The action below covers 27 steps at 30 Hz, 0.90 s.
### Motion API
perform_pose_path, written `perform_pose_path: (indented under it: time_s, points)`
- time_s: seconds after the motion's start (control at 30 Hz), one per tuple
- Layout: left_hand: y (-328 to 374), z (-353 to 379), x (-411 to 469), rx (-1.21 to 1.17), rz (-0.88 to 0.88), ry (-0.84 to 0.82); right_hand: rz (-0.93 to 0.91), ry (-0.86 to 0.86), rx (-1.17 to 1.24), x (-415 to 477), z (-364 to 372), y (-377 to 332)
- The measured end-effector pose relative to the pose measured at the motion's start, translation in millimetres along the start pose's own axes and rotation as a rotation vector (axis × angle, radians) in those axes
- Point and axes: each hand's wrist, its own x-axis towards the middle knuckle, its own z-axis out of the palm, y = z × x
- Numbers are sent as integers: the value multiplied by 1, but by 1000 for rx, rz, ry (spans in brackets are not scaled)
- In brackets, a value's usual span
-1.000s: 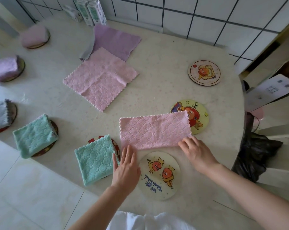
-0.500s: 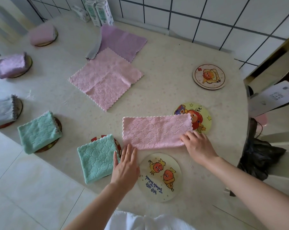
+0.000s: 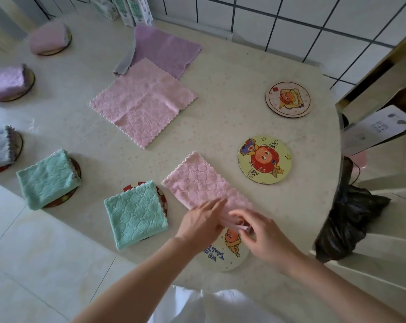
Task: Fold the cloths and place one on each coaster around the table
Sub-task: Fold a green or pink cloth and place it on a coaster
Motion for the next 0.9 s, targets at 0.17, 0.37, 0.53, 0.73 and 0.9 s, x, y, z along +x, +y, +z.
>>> perform_pose_path:
  time_s: [0.17, 0.37, 0.53, 0.73, 0.9]
  points:
    - [5, 10, -19, -118, 92, 125, 25, 59, 201, 2, -5, -10]
    - [-5, 6, -41, -309, 149, 84, -20, -46, -102, 27, -4, 28]
    - [-18, 7, -57, -306, 133, 108, -168, -317, -498, 44, 1, 54]
    - [-22, 7, -67, -424, -59, 103, -201, -401, -545, 51, -7, 64]
    - [-23, 0, -64, -582, -285, 85, -57, -449, -265, 67, -10, 61]
